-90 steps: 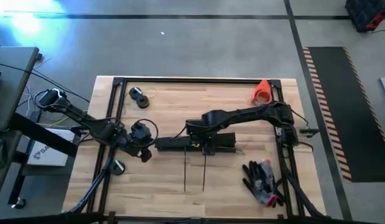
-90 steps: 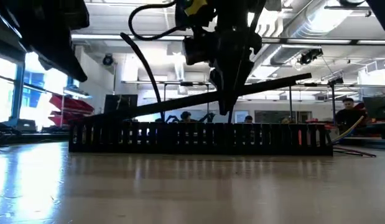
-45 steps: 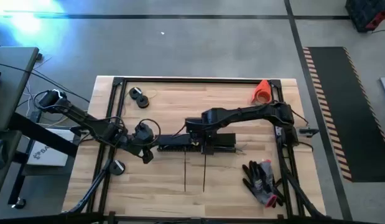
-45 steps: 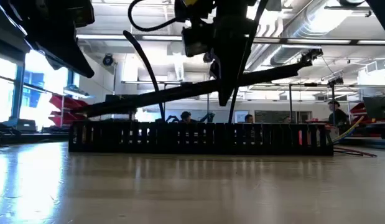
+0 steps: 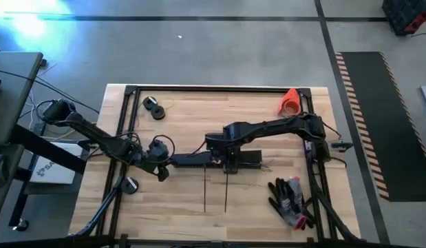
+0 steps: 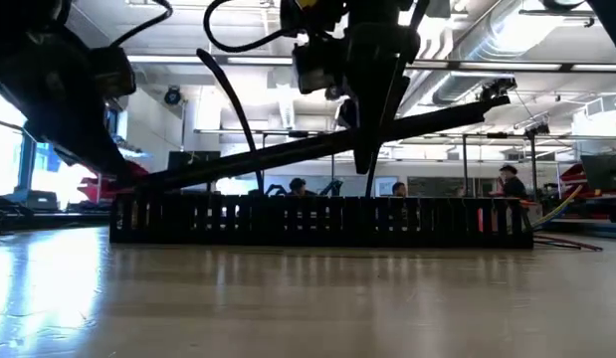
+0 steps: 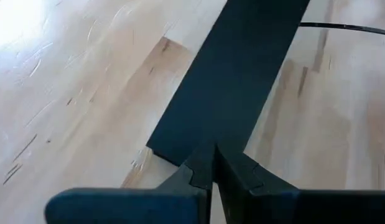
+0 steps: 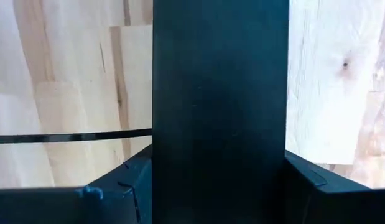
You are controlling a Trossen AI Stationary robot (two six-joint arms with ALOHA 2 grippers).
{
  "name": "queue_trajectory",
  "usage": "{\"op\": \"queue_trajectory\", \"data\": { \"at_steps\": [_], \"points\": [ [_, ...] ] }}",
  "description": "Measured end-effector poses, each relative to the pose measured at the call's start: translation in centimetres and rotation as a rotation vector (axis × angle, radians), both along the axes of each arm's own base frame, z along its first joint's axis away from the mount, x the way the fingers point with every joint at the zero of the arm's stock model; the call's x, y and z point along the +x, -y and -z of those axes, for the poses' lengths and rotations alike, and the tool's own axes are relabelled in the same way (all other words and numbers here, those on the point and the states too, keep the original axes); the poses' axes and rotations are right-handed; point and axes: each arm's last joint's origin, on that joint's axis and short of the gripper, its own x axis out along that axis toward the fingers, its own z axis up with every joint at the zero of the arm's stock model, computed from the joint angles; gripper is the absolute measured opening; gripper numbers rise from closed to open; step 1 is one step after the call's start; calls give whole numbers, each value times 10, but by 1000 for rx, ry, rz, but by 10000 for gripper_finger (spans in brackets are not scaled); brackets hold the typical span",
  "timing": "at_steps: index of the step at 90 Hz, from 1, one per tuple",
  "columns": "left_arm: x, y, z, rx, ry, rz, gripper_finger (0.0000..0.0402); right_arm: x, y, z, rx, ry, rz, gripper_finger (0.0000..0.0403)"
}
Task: Ziptie cables
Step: Close the black cable duct
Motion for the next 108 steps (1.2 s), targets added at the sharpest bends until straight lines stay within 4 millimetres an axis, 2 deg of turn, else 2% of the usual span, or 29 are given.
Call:
{"op": "queue_trajectory", "data": {
  "at_steps": [42, 59, 77, 98, 108],
  "points": [
    [-7, -4, 17, -8, 37, -12, 0, 0, -2, 0, -1, -1, 2, 199],
    [-10, -6, 24, -3, 62, -12, 0, 3, -5, 14, -10, -47, 0, 199],
    [-8, -4, 17, -18, 86, -9, 0, 2, -7, 16, -8, -64, 29, 199],
    [2, -1, -6, -21, 174, 8, 0, 0, -6, 16, -12, -85, 37, 199],
    [5, -4, -6, 12, 170, 3, 0, -1, -6, 16, -14, -96, 38, 199]
  ]
}}
